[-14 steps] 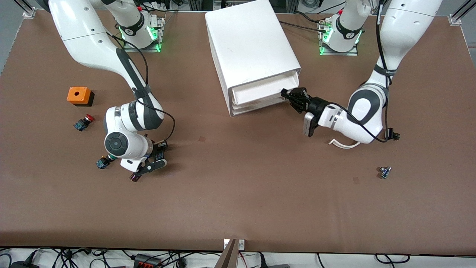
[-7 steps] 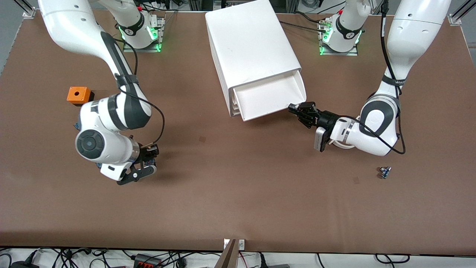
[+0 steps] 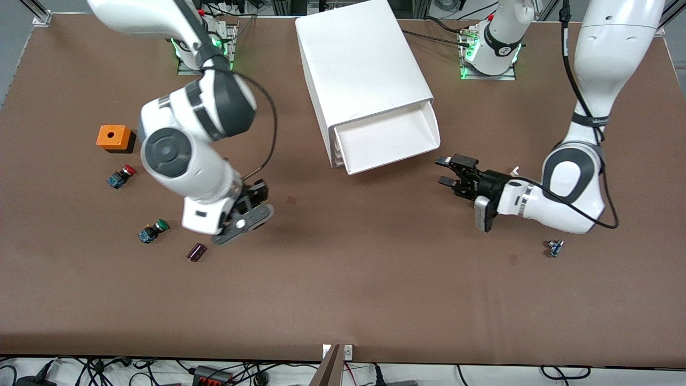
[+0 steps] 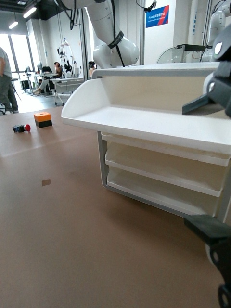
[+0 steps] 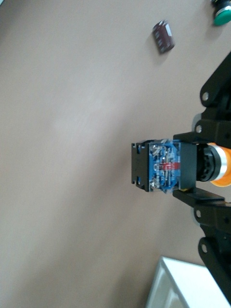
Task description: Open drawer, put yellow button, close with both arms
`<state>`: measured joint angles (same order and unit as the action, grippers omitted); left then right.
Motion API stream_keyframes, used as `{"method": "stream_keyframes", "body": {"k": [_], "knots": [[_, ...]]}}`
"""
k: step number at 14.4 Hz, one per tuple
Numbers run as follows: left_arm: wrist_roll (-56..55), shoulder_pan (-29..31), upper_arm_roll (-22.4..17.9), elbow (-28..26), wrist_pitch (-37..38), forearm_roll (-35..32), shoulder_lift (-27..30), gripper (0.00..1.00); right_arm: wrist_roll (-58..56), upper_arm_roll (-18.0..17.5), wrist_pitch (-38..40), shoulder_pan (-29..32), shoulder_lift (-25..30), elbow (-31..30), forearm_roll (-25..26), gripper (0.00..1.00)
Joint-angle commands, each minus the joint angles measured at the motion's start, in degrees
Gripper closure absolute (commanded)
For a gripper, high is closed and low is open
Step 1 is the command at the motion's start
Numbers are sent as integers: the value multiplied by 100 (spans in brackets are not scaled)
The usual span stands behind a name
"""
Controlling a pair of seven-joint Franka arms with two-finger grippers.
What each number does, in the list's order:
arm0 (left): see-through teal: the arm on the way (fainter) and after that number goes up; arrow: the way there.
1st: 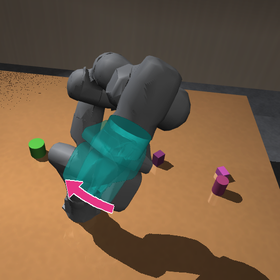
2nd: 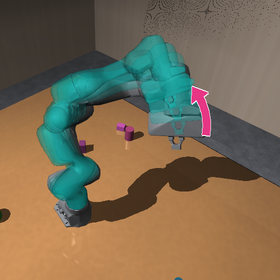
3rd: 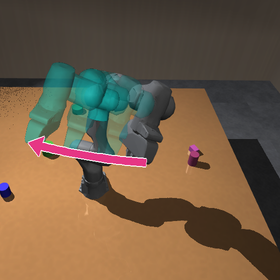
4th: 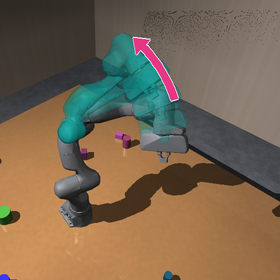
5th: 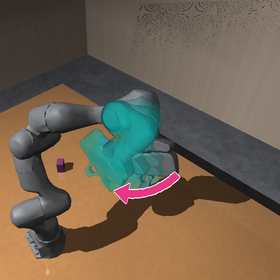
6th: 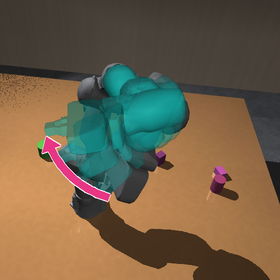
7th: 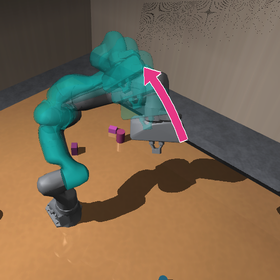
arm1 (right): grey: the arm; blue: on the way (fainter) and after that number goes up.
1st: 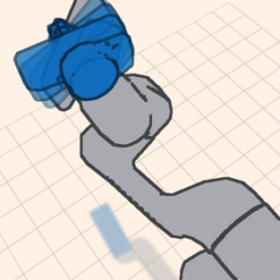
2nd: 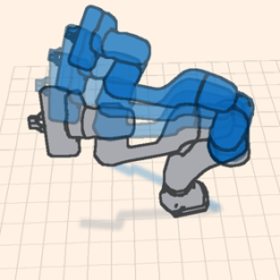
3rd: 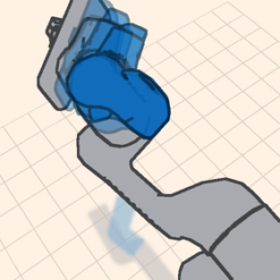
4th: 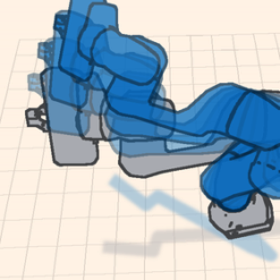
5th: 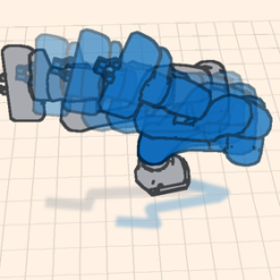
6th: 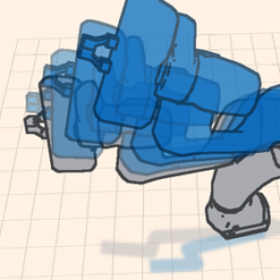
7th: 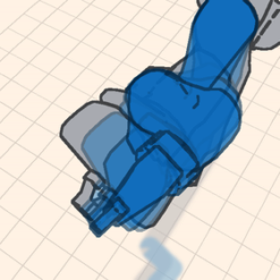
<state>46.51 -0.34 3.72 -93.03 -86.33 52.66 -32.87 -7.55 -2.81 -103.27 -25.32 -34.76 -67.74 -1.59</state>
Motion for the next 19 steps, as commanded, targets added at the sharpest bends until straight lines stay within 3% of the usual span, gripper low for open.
{"method": "stream_keyframes", "body": {"k": [1, 4, 8, 10, 14, 16, 19], "knots": [[-712, 26, -3, 504, 257, -509, -27, 0, 427, 61, 306, -673, 57, 444, -104, 100], [-1310, 26, -12, 758, 248, -1318, -18, 0, 2026, 78, 404, -1385, 31, 524, -96, 100], [-2469, 17, 32, 1514, 529, -2678, 96, 0, 3161, 61, 264, -2001, -118, 577, -96, 100], [-2979, -9, 85, 1603, 547, -3338, 245, 0, 3523, 52, 254, -2265, -381, 901, -104, 100], [-3114, -325, 102, 1699, 547, -5181, 527, 0, 4015, 52, 44, -2416, -655, 1070, -122, 100], [-3104, -483, 85, 2094, 538, -6088, 518, 0, 4270, 43, -27, -2451, -743, 1070, -262, 100], [-3122, -379, 50, 2411, 145, -5917, 352, 0, 4481, 44, -18, -2504, -857, 1070, -403, 100]]}}
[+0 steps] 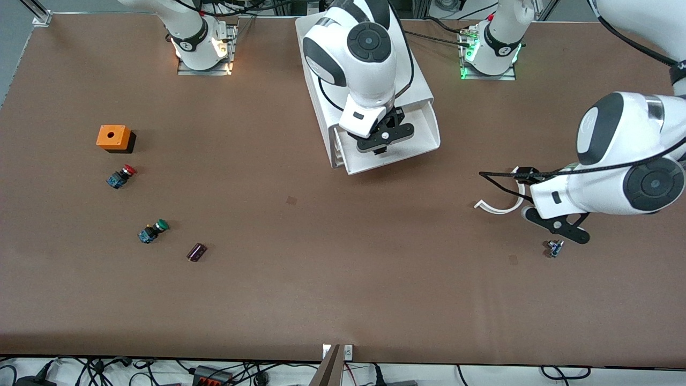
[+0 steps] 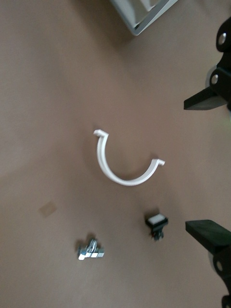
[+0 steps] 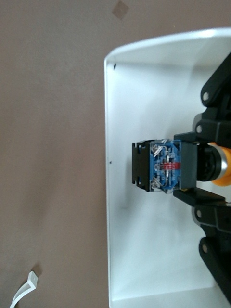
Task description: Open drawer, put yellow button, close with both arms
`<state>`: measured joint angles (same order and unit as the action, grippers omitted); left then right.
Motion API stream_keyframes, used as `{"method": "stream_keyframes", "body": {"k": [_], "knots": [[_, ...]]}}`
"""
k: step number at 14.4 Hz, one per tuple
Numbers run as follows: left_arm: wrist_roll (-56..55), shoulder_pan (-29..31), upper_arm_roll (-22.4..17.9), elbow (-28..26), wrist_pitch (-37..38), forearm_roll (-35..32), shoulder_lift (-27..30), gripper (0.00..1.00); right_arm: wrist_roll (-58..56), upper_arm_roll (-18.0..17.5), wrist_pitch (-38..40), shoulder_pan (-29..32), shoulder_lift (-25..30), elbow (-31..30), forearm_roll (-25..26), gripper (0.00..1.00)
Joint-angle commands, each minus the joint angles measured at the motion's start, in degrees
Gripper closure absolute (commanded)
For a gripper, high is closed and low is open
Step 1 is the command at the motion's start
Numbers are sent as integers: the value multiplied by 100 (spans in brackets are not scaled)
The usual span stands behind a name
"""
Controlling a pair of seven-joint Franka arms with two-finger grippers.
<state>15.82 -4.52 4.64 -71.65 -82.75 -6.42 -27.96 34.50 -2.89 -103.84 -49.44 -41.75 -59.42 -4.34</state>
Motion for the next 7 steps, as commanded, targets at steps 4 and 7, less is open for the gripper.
{"method": "stream_keyframes", "body": {"k": [4, 7], "knots": [[-140, 39, -77, 274, -426, 71, -157, 0, 338, 69, 39, -250, -246, 238, -137, 100], [-316, 30, -77, 274, -426, 88, -148, 0, 356, 69, 48, -251, -237, 238, -129, 78]]}}
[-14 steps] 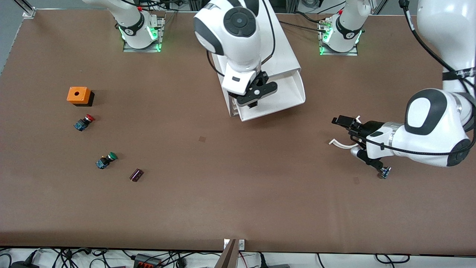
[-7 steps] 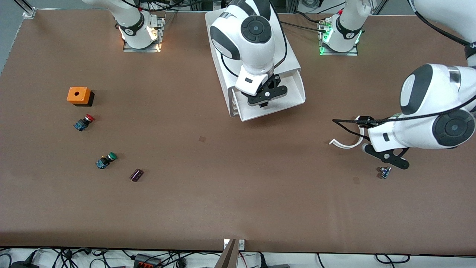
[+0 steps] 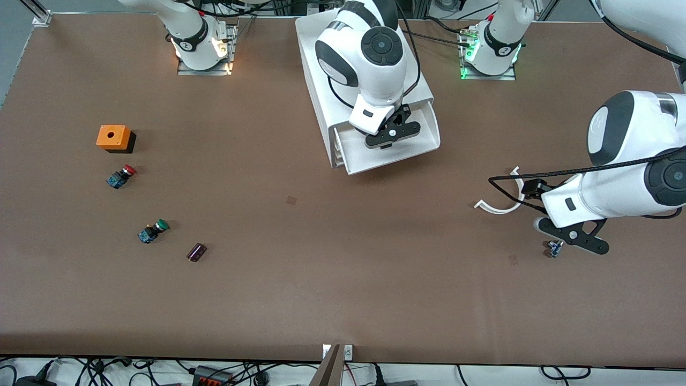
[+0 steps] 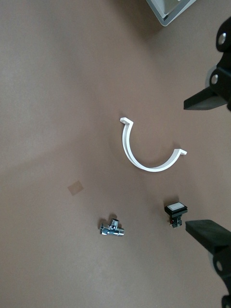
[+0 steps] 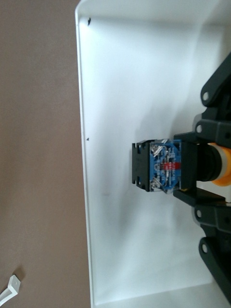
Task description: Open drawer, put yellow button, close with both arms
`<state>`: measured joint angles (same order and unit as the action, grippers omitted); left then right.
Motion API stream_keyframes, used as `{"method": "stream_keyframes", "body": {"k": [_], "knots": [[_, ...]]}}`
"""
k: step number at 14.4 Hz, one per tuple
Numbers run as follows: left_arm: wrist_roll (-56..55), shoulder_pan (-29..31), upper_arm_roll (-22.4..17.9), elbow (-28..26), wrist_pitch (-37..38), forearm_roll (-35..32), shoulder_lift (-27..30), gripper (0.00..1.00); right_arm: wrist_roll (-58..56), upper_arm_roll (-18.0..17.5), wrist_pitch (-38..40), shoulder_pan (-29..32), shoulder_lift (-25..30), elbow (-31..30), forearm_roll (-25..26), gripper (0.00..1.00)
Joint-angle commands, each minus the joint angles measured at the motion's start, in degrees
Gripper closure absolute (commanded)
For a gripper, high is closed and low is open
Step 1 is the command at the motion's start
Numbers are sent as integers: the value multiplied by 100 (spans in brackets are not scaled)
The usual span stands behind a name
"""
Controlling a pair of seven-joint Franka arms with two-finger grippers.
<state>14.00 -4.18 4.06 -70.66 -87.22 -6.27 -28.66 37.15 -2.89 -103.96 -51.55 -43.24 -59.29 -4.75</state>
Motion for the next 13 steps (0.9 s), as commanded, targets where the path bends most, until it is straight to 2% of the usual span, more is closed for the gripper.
{"method": "stream_keyframes", "body": {"k": [1, 2, 6, 8, 11, 13], "knots": [[-152, -4, -19, 167, 21, 73, -78, 0, 108, 87, 60, -40, -88, 225, -87, 12], [-161, -4, -19, 167, 21, 73, -78, 0, 100, 131, 78, -40, -88, 225, -70, 0], [-152, -4, -10, 158, 21, 73, -69, 0, 231, 157, 104, 22, -36, 260, -70, 0], [-213, -4, -1, 167, 30, 82, -69, 0, 346, 175, 148, 83, -9, 539, -52, 0], [-940, 5, 25, 149, 4, 519, -61, 0, 293, 333, 245, 363, 70, 936, -52, 0], [-1459, -30, 34, 131, -5, 749, -43, 0, 232, 333, 262, 680, 236, 945, -52, 0]]}}
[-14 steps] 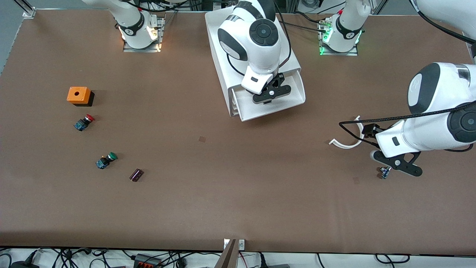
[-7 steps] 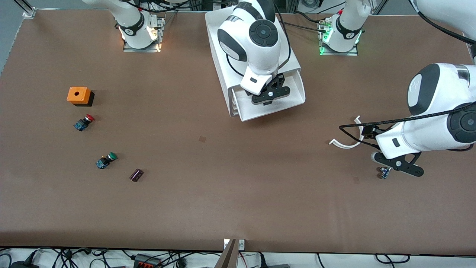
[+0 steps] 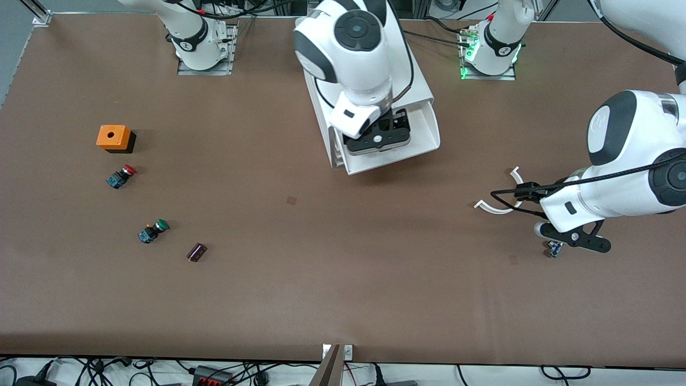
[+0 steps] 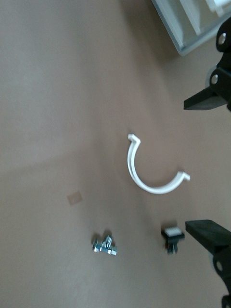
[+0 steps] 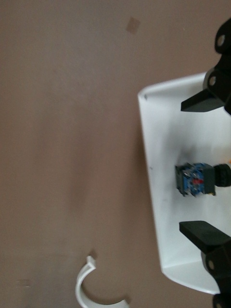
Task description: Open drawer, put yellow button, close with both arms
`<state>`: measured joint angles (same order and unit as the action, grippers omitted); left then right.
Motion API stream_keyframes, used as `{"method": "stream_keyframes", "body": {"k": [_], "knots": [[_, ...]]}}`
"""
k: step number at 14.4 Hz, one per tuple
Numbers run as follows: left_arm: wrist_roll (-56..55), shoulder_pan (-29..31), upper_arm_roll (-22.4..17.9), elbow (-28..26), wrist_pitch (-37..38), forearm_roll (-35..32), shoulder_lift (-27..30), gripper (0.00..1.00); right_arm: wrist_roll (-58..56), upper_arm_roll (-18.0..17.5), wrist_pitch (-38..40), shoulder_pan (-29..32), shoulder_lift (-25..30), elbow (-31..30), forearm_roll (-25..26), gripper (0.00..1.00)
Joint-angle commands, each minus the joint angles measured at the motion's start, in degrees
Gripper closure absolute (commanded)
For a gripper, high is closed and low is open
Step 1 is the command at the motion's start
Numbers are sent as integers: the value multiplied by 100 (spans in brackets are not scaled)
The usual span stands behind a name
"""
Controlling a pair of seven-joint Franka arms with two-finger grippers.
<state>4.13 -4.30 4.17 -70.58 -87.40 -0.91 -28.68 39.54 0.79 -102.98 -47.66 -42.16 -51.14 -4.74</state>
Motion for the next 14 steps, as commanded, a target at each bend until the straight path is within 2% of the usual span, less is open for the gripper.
{"method": "stream_keyframes", "body": {"k": [1, 3, 4, 6, 9, 11, 14], "knots": [[-727, -35, 32, 123, -48, 301, -33, 0, -60, -9, 225, 388, 163, 122, -35, 0], [-1324, -97, 101, 10, -224, 486, 20, 0, -121, 44, 314, 625, 260, 96, 87, 0], [-1666, -123, 189, -35, -286, 539, 20, 0, -243, 158, 331, 705, 278, 43, 418, 0], [-2317, -246, 365, -227, -575, 539, 20, 0, -568, 273, 742, 1064, 365, -141, 676, 0], [-3030, -431, 497, -526, -1102, 539, 20, 0, -981, 264, 832, 1801, 375, -151, 624, 0], [-3566, -597, 594, -807, -1532, 539, 29, 0, -1708, 264, 867, 2259, 436, -151, 606, 0], [-4278, -948, 612, -1342, -2078, 504, 151, 0, -2501, 264, 1455, 2980, 471, -177, 606, 0]]}}
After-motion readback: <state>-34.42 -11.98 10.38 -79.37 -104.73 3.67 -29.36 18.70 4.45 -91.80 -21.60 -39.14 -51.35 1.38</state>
